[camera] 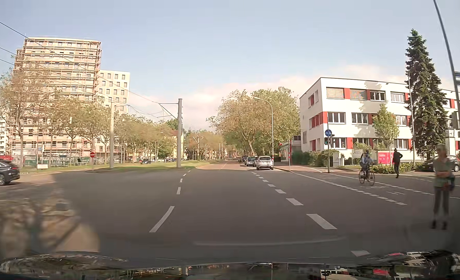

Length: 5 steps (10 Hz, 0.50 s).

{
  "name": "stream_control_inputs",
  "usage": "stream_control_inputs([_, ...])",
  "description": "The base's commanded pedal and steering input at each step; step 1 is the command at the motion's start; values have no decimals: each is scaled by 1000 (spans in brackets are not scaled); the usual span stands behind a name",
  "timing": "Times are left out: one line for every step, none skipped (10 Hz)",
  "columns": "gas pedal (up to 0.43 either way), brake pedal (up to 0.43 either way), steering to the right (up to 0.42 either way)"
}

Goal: Follow the waypoints while adhering to traffic rules and regulations

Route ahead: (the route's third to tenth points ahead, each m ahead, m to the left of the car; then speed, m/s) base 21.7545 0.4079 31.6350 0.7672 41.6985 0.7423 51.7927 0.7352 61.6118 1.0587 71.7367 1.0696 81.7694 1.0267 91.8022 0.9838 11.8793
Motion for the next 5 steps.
stream_control_inputs([118,0,-4])
stream_control_inputs([118,0,-4])
stream_control_inputs([118,0,-3])
stream_control_inputs([118,0,-3])
stream_control_inputs([118,0,-3])
